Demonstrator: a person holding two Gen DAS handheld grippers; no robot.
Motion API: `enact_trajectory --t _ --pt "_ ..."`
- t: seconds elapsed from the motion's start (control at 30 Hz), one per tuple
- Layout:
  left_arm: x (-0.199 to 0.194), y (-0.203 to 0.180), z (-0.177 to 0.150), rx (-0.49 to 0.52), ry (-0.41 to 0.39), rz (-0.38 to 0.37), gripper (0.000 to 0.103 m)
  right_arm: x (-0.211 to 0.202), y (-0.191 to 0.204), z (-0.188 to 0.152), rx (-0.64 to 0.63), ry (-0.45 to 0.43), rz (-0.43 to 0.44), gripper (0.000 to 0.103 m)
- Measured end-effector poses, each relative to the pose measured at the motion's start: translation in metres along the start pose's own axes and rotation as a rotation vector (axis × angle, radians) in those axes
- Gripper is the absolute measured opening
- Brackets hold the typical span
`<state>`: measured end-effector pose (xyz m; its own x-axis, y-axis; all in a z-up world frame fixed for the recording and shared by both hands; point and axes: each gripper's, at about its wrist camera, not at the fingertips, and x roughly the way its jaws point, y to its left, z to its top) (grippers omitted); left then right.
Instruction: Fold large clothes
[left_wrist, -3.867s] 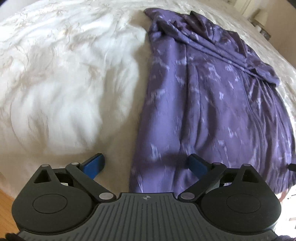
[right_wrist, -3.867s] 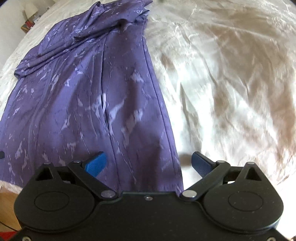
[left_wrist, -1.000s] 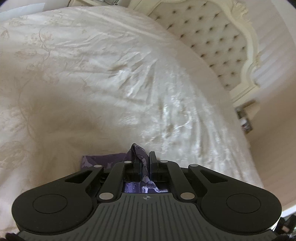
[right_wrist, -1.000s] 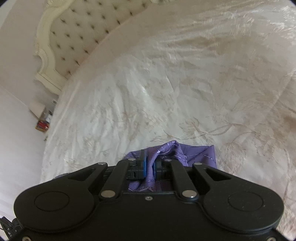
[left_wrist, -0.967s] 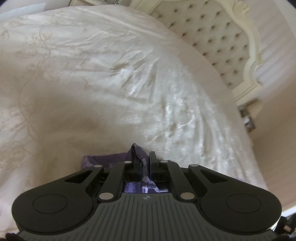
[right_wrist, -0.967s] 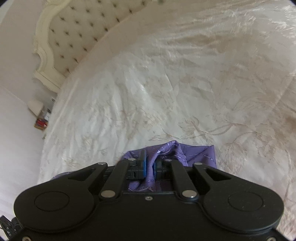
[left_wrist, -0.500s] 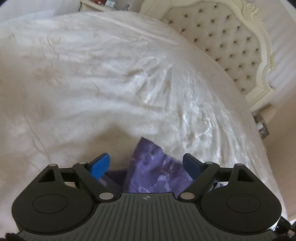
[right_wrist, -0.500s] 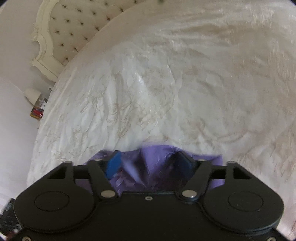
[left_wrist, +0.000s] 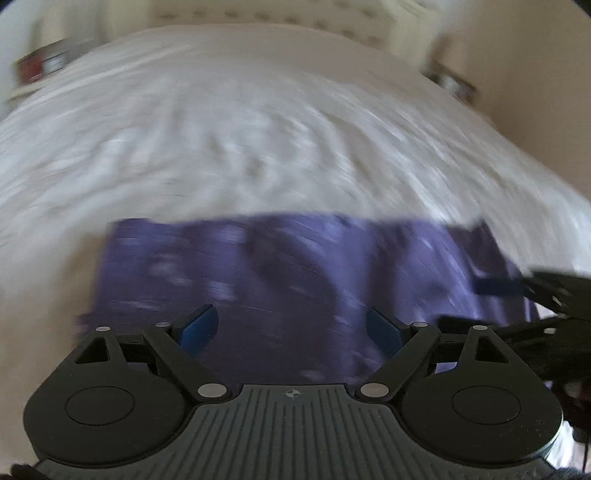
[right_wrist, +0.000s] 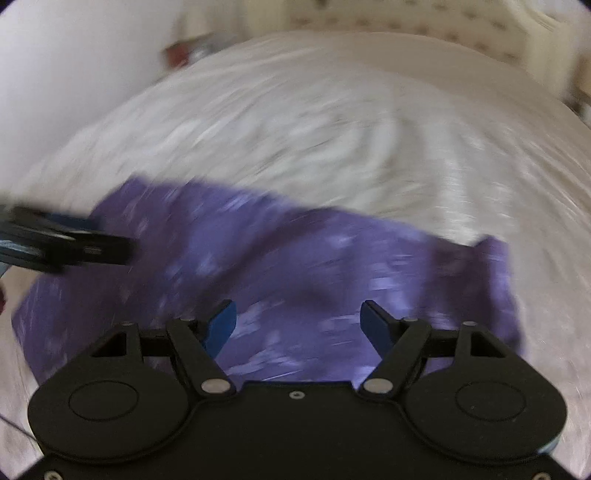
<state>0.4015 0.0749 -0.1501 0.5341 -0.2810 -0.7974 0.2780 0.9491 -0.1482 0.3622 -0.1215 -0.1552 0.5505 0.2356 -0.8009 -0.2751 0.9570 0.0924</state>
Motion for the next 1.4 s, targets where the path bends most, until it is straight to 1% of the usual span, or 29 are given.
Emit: enact_trajectory --t 0.07,0.1,0.17,0.2,0.23,0.27,0.4,0.47,0.53,0.6,0.7,0.73,0.8,0.83,0.87,0.93,1.03,1.17,1.3,1.4 --pt "0.018 -0.006 -0.001 0.042 0.022 -0.011 0.087 0.012 0.009 0.001 -0.059 0.021 -0.003 0.076" --pt "0.026 -0.004 0.0 0.049 0.038 0.008 0.087 0.019 0.009 0.002 -0.08 0.03 -0.015 0.076" --pt "0.047 0.009 0.005 0.031 0.08 0.091 0.088 0.033 0.0 0.008 -0.096 0.047 -0.06 0.076" --pt "0.057 0.023 0.009 -0.002 0.095 0.114 0.091 0.04 -0.007 0.011 -0.086 0.054 -0.078 0.076" --pt "0.064 0.035 0.012 -0.031 0.105 0.114 0.094 0.047 -0.017 0.014 -0.064 0.064 -0.096 0.077" --pt "0.07 0.045 0.015 -0.044 0.113 0.116 0.094 0.053 -0.029 0.018 -0.033 0.075 -0.116 0.077" --pt "0.084 0.069 0.028 -0.022 0.127 0.151 0.096 0.073 -0.075 0.022 0.074 0.117 -0.194 0.077" --pt "0.089 0.082 0.03 -0.04 0.151 0.166 0.102 0.077 -0.09 0.022 0.117 0.129 -0.21 0.077" --pt "0.09 0.093 0.032 -0.064 0.164 0.169 0.102 0.077 -0.104 0.02 0.159 0.135 -0.22 0.079" --pt "0.084 0.098 0.035 -0.082 0.165 0.15 0.101 0.071 -0.112 0.02 0.196 0.128 -0.21 0.079" --pt "0.059 0.097 0.036 -0.074 0.117 0.138 0.1 0.047 -0.116 0.019 0.228 0.085 -0.187 0.083" --pt "0.048 0.098 0.035 -0.078 0.099 0.122 0.101 0.038 -0.118 0.016 0.246 0.068 -0.168 0.085" --pt "0.026 0.101 0.031 -0.095 0.069 0.074 0.101 0.017 -0.121 0.011 0.29 0.032 -0.132 0.093" --pt "0.015 0.103 0.028 -0.107 0.057 0.05 0.103 0.006 -0.122 0.006 0.31 0.017 -0.12 0.1" --pt "0.003 0.104 0.023 -0.121 0.049 0.029 0.103 -0.005 -0.122 0.002 0.326 0.005 -0.114 0.102" --pt "-0.017 0.106 0.011 -0.149 0.041 0.014 0.103 -0.025 -0.122 -0.011 0.362 -0.01 -0.109 0.102" --pt "-0.04 0.107 -0.016 -0.189 0.066 0.0 0.103 -0.048 -0.122 -0.035 0.423 -0.004 -0.098 0.102" --pt "-0.055 0.111 -0.048 -0.244 0.116 0.005 0.103 -0.066 -0.121 -0.07 0.504 0.038 -0.093 0.102" --pt "-0.059 0.116 -0.076 -0.314 0.169 0.008 0.103 -0.074 -0.124 -0.1 0.622 0.079 -0.086 0.102" --pt "-0.052 0.119 -0.087 -0.336 0.206 0.016 0.103 -0.071 -0.126 -0.115 0.683 0.101 -0.047 0.102"
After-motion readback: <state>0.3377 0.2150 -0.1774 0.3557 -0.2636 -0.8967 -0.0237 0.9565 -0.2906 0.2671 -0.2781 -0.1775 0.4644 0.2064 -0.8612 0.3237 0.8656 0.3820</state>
